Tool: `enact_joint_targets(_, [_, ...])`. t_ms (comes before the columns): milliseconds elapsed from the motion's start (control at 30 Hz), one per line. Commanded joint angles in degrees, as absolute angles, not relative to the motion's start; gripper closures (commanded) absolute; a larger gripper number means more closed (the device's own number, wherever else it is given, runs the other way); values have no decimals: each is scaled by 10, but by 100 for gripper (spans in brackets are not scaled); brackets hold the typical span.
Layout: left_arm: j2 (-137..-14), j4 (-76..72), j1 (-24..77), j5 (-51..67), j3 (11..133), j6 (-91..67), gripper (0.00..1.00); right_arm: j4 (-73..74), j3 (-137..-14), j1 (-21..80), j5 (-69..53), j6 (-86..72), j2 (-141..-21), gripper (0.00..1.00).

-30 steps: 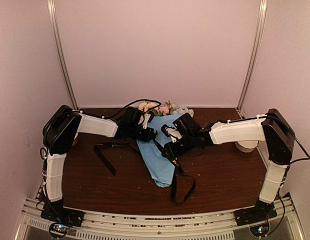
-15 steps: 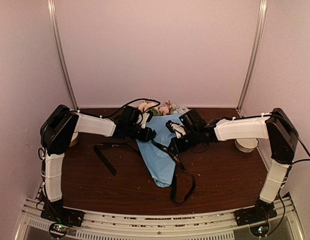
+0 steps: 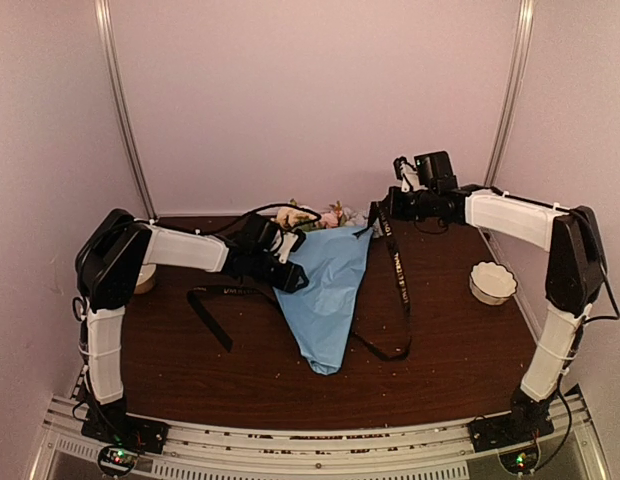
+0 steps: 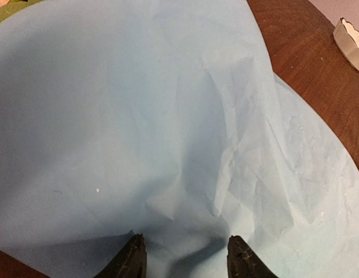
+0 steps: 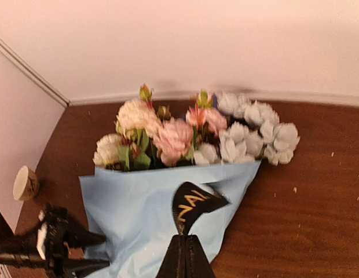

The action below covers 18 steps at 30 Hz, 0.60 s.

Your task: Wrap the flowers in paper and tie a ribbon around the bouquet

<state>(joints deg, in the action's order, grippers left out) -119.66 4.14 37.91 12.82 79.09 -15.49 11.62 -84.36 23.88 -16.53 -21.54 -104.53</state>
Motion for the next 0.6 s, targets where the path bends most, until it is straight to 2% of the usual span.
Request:
enact_joint_targets(0, [-1187,75,374,122,781,-128,50,59,-915,249,-144,-241,-1050,100])
enact_joint_targets(267, [-1179,50,374,135,766,-134,53,19,-1014,335,-202,-277,-1132,100])
enact_joint_targets(567, [-1132,7,374,146,724,-136,53,-19,-903,387,-235,-346,-1194,100])
